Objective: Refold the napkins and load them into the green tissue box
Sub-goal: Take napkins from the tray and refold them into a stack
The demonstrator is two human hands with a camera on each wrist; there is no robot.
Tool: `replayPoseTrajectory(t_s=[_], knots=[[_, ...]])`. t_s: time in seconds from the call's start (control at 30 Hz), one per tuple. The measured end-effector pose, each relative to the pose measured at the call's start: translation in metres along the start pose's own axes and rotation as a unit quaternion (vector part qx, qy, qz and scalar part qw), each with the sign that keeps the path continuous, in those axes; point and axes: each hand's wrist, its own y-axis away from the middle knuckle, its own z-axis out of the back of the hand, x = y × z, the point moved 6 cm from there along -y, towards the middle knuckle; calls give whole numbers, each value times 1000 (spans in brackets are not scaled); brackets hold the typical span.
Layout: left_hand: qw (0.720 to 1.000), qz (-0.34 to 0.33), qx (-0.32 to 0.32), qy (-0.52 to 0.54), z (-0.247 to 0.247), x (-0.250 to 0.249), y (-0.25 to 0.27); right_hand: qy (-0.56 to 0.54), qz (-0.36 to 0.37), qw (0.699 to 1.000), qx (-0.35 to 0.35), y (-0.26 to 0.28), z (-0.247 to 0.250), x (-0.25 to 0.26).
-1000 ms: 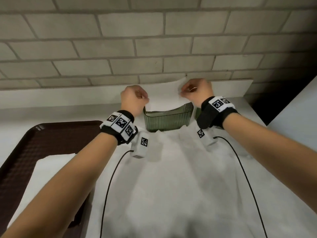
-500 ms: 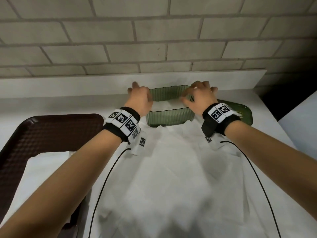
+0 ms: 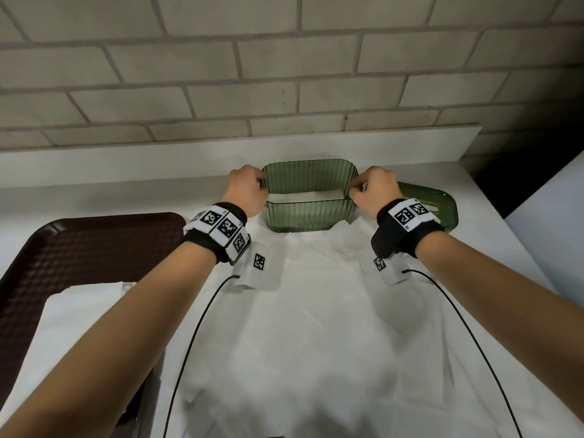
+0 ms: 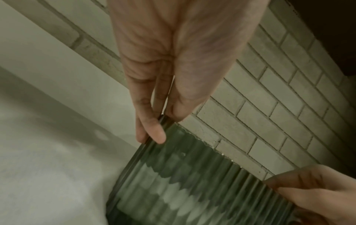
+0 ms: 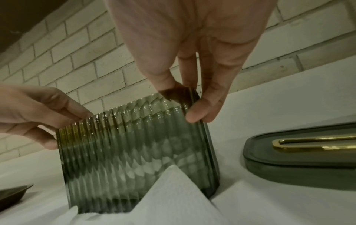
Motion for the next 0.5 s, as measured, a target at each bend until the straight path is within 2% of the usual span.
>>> replayPoseTrajectory(t_s=[0.13,0.23,0.27,0.3,0.33,0.4,0.43,0.47,0.5], knots=[[1000,-22,-13,-5,4,-5,11,-2,30,999,-21,7,6,4],[995,-58,-54,-57,11,-8,31,16,105,991,-83,38,20,24],[993,-66,-70,-67,12,-8,41,21,129,989,-75,54,20,32],[992,-71,-78,-74,12,-5,53,26,148,988,-37,70,15,38],[991,-80,-74,-84,8,-2,64,36,152,987,31,86,4,40],[988,-93,-17,-119,-8,9,87,75,116,970,199,116,-28,31],[986,-92,27,-135,-18,17,97,102,89,955,262,128,-41,24],[983,-85,73,-147,-28,27,106,126,69,945,295,137,-49,19],[979,-72,114,-153,-37,36,114,141,61,942,297,140,-54,16]])
